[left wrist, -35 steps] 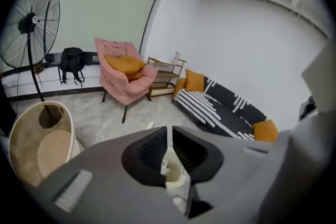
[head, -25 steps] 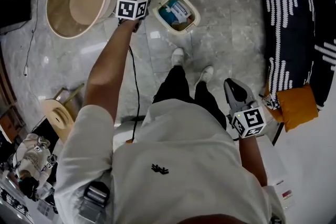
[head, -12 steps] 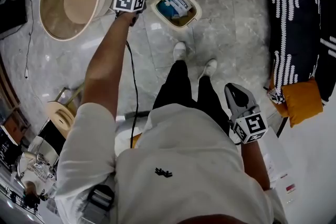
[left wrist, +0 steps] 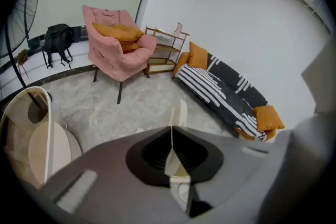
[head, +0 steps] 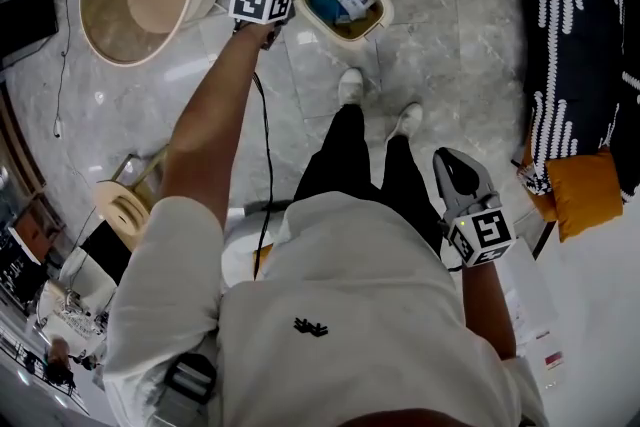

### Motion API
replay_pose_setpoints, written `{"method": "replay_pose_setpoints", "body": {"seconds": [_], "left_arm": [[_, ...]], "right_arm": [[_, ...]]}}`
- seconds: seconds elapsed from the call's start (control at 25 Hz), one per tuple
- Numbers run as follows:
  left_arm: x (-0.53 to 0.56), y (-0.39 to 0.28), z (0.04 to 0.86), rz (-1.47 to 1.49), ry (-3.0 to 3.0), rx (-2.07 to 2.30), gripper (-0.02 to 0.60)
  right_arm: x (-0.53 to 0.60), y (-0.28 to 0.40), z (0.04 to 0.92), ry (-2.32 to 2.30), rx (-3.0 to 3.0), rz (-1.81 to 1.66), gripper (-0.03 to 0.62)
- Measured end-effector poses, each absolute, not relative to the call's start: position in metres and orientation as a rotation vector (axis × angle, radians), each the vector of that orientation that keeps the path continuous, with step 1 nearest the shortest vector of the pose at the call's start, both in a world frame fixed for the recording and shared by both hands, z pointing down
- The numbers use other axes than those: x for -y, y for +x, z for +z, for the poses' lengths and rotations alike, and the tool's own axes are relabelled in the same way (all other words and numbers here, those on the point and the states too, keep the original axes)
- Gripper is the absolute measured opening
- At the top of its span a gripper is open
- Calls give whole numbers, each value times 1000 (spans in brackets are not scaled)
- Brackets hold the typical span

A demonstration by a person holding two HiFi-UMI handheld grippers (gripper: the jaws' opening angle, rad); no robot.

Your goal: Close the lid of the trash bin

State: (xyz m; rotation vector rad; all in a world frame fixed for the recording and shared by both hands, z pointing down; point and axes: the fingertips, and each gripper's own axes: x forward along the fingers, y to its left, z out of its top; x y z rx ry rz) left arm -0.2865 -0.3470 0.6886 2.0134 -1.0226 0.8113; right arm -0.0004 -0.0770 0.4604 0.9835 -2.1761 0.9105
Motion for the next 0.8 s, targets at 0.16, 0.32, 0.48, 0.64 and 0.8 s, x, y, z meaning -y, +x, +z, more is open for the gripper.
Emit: {"method": "replay_pose_setpoints", "body": {"seconds": [0.16,0.32,0.48,0.64,0.8], "left_arm": [[334,-273,691,807,2016,991,57],[320,-251,698,809,2018,959,57],[304,-232,708,829,2019,918,57],[288,-211,722,869,2015,868,55],[274,-195,733,899,2006,841,55]], "right_arm": [[79,-3,463,980,2185,924,21],[75,3,467,981,2188,941,21],[73,11,473,980,2182,943,21],[73,18,475,1001,2177,959,21],[65,25,478,1014,2173,978,21]]}}
